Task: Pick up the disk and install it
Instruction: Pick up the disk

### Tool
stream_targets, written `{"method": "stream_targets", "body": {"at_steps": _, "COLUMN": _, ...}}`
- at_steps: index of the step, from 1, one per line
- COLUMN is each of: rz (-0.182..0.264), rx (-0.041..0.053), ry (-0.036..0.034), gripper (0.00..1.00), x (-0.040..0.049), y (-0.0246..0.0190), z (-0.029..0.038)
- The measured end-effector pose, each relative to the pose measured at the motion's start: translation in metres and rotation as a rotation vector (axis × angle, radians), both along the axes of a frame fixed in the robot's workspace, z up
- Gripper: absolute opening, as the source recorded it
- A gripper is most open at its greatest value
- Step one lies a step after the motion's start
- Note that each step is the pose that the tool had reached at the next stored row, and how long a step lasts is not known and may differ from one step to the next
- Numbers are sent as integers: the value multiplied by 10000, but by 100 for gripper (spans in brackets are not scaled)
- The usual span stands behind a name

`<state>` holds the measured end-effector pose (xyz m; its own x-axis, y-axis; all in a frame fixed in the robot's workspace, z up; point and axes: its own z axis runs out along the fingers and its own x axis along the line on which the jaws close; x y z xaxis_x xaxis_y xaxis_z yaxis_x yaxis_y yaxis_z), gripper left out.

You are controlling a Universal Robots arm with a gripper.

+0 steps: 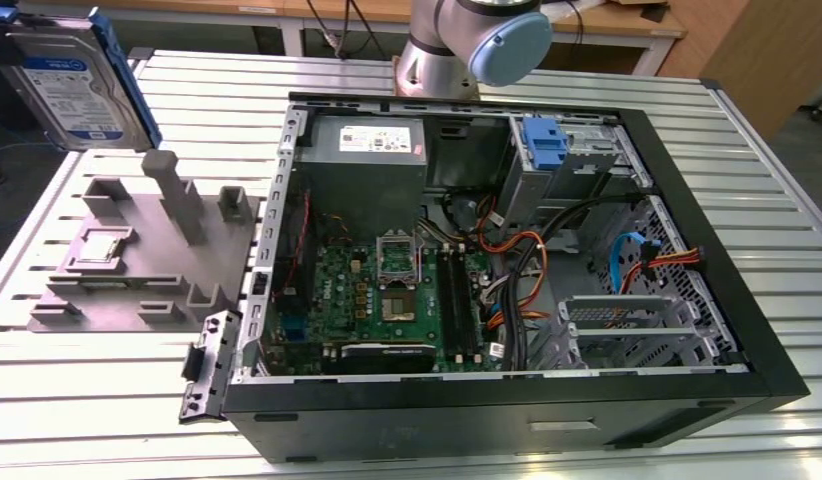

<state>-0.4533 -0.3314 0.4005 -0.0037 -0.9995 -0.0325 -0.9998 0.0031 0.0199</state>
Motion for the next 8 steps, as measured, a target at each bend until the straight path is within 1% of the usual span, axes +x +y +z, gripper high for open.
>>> {"method": "stream_targets", "body": {"at_steps": 8, "rz": 0, "rx": 0, "ry": 0, "gripper": 37, "x": 0, "y": 0, "z": 17}}
